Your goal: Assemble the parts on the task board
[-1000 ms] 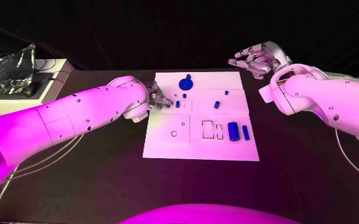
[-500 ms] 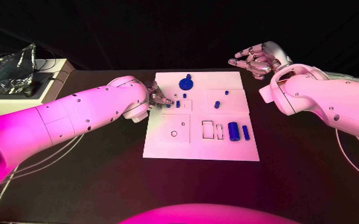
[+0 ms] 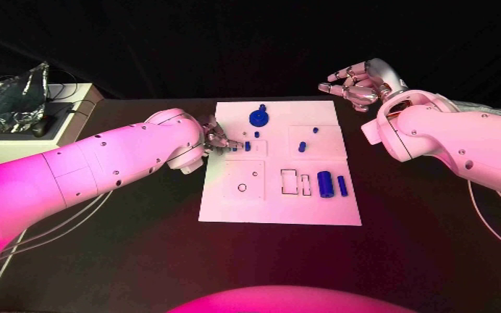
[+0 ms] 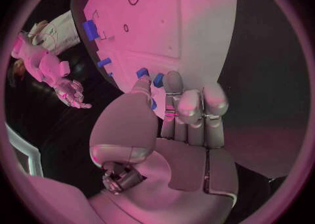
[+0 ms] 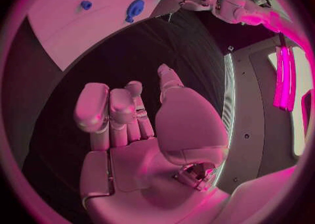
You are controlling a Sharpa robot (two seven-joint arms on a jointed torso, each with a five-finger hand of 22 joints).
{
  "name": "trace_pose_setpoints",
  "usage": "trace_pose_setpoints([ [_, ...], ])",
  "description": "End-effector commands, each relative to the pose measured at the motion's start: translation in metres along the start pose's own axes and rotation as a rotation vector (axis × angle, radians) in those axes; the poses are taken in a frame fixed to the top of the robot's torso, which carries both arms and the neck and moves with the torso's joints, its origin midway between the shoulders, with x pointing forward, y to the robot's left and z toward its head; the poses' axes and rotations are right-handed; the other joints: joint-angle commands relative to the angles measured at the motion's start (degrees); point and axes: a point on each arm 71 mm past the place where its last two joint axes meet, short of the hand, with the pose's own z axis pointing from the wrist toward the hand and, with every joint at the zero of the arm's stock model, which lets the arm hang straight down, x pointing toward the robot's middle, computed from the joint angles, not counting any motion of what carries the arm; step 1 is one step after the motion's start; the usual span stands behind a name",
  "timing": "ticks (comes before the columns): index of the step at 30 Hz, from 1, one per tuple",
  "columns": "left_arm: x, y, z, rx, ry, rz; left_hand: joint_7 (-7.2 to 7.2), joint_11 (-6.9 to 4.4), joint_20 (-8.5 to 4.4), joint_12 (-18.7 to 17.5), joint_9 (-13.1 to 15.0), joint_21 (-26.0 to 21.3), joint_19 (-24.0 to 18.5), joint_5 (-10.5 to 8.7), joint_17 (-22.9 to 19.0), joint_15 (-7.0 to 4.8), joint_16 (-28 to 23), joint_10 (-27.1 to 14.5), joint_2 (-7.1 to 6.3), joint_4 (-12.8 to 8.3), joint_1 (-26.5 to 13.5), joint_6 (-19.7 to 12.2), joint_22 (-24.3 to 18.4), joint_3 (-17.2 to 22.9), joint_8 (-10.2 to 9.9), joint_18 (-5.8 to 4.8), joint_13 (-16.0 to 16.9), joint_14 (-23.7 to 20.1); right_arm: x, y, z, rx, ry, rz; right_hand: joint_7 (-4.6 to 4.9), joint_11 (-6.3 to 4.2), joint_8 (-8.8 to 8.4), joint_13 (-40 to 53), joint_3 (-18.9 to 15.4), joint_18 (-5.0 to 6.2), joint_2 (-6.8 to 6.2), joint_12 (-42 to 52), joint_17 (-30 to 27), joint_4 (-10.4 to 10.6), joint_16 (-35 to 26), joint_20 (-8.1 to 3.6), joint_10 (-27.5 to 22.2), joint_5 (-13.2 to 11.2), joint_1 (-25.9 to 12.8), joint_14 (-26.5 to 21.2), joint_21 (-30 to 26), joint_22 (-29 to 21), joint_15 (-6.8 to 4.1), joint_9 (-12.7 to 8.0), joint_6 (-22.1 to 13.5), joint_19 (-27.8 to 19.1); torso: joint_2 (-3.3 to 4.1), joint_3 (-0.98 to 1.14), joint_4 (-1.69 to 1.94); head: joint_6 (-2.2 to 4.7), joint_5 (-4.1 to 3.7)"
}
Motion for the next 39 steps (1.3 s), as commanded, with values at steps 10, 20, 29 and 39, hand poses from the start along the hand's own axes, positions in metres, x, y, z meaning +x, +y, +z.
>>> trace_pose_setpoints([
  [10, -0.005, -0.003, -0.006, 0.036, -0.025, -0.041, 0.12, 0.28, 0.1, 0.4, -0.1, -0.5, 0.2, -0.54, -0.3, 0.02, 0.2, -0.2, -0.07, 3.0, -1.0, -0.1, 0.2, -1.4, 0.3, -0.34, -0.1, 0.0, 0.001, 0.0, -0.001, -0.012, 0.007, -0.008, 0.35, -0.02, -0.21, 0.0, 0.0, 0.76, 0.64, 0.2, 0.0, -0.2, 0.0, -0.39, -0.3, 0.3, -0.1, -0.1, 0.0, 7.4, -0.25, -0.1, 0.1, 1.8, -0.02, -0.04, 0.02, 0.07, 0.01],
  [20, -0.017, -0.001, -0.012, 0.149, -0.011, -0.273, 3.74, 3.31, 1.74, -1.2, -3.0, -11.4, -7.3, -0.71, -9.9, 2.44, -7.4, -6.6, -2.16, 3.2, -1.7, -6.6, -5.5, 1.3, -2.4, 0.97, -2.2, -5.8, 0.0, -0.002, -0.001, -0.009, 0.005, -0.009, 0.35, -0.02, -0.21, 0.0, 0.0, 0.76, 0.64, 0.2, 0.0, -0.2, 0.0, -0.39, -0.3, 0.3, -0.1, -0.1, 0.0, 7.4, -0.25, -0.1, 0.1, 1.8, 0.0, 0.03, 0.06, 0.46, -0.33],
  [29, -0.037, -0.013, -0.015, 0.447, -0.139, -0.375, 9.8, 9.93, 7.99, -14.0, -25.3, -35.9, -20.4, -0.48, -28.6, 8.99, -27.1, -19.8, 4.49, -10.2, 19.7, -14.5, -21.0, 6.1, -11.0, 0.07, -17.2, -22.5, -0.003, -0.003, -0.002, -0.013, -0.005, -0.003, 0.39, -0.01, -0.22, -0.3, 0.1, 0.81, 0.89, -0.1, -0.4, -0.4, -0.3, -0.37, -0.5, 0.4, 0.2, -0.2, -0.4, 7.3, -0.24, -0.1, 0.0, 1.8, 0.01, -0.03, 0.03, 0.96, -0.55],
  [39, -0.035, -0.04, -0.012, 0.667, -0.262, -0.083, 7.53, 11.02, 8.4, -28.2, -40.4, -38.1, -21.7, -0.99, -37.8, 9.53, -32.7, -15.4, 3.09, -17.3, 21.4, -6.2, -20.8, 9.0, -18.3, 0.17, -24.0, -21.7, -0.004, -0.002, 0.001, -0.053, -0.032, 0.052, 0.14, -0.45, -0.19, -10.4, -0.9, 1.87, 3.78, -8.9, -7.8, -4.5, -9.7, -0.49, 0.1, 1.4, 2.5, -1.7, -15.1, 3.6, -0.56, -0.2, 1.1, -0.9, 0.0, 0.04, -0.02, 1.86, -0.68],
])
